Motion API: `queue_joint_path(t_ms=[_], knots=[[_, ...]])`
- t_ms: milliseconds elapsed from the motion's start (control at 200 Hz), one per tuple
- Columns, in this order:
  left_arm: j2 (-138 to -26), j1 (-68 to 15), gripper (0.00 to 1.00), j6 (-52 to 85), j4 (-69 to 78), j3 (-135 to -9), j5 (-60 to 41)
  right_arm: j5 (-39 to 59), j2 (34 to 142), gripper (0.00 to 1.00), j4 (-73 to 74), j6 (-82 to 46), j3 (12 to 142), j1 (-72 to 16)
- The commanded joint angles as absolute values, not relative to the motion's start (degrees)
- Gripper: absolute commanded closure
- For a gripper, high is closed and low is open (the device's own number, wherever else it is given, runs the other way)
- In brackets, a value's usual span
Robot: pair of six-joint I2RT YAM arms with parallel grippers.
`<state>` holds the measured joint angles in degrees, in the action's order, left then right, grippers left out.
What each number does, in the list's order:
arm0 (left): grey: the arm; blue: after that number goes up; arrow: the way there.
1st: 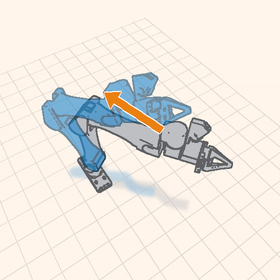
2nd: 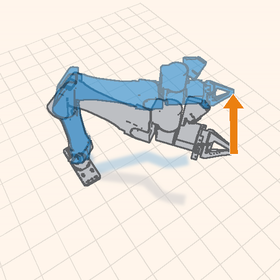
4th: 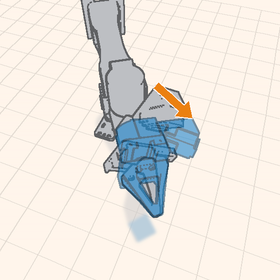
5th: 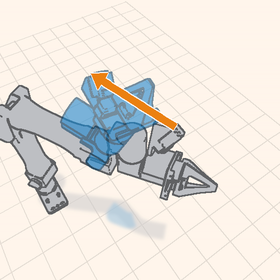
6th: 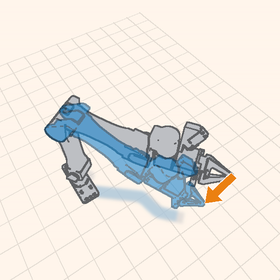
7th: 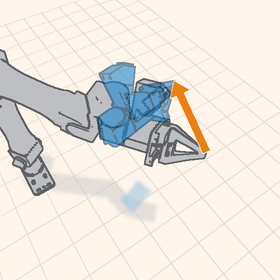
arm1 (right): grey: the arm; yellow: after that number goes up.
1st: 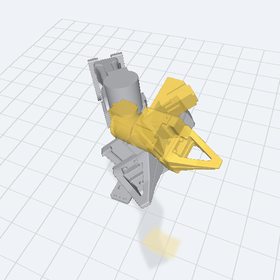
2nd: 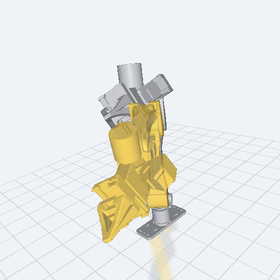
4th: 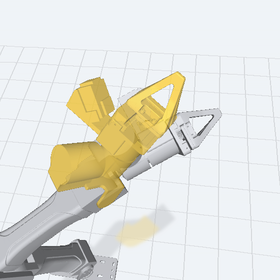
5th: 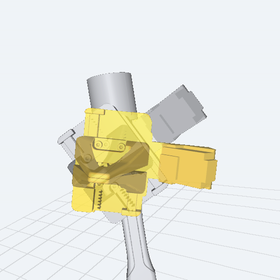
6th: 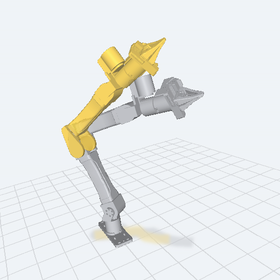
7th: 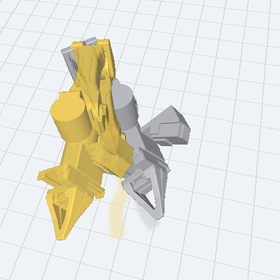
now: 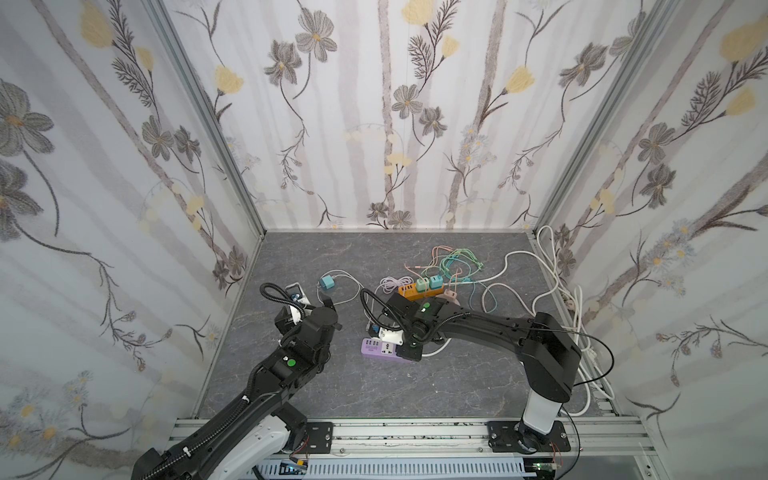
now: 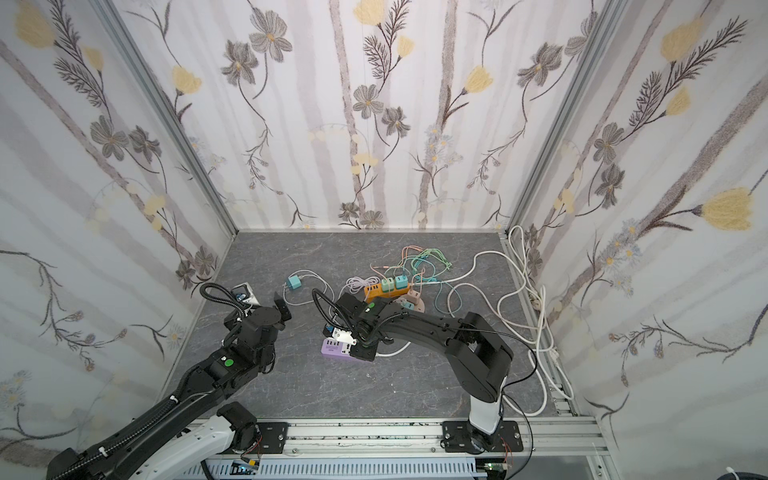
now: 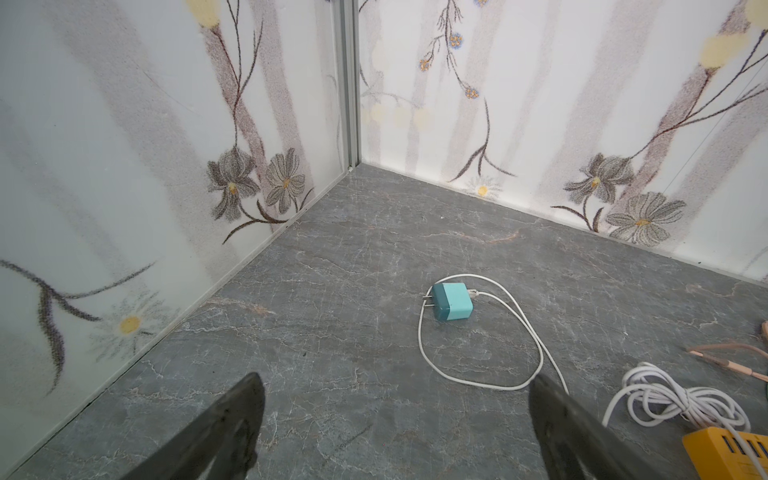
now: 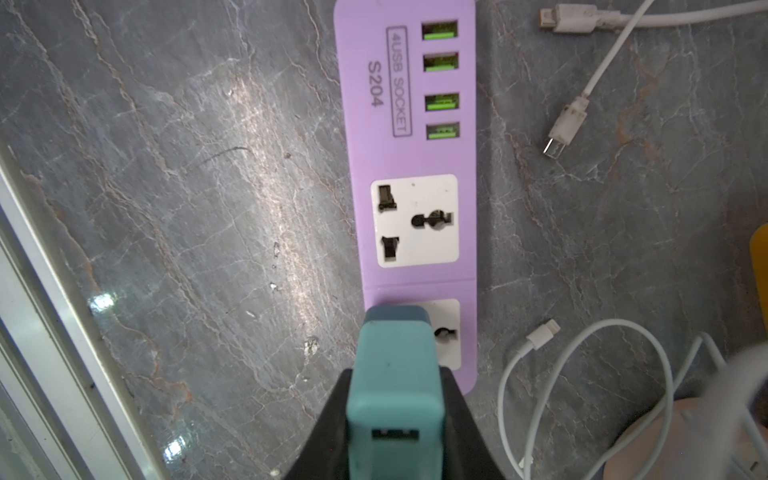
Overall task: Insert the plug
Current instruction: 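Lower the teal charger into the purple strip's socket with the right gripper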
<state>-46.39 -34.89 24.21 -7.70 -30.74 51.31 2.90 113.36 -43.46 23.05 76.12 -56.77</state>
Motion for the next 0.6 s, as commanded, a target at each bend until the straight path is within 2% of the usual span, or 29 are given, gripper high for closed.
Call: queue_joint_path(t_ms=[0,295,595], knots=[[-46.66,-34.77,0.0,25.31,-7.23,-30.79,51.53,1.53,115.36,1.0,-45.11,25.31,75.37,-56.94],[-48.71,-34.29,0.0,25.14,-7.16,-31.52,49.66,0.36,119.88,1.0,-53.88,31.37,77.08,-56.85],[-49.48,-32.97,0.0,27.84,-9.08,-32.92,45.68,-5.11,115.38,1.0,-54.23,32.67,74.88,-55.49]])
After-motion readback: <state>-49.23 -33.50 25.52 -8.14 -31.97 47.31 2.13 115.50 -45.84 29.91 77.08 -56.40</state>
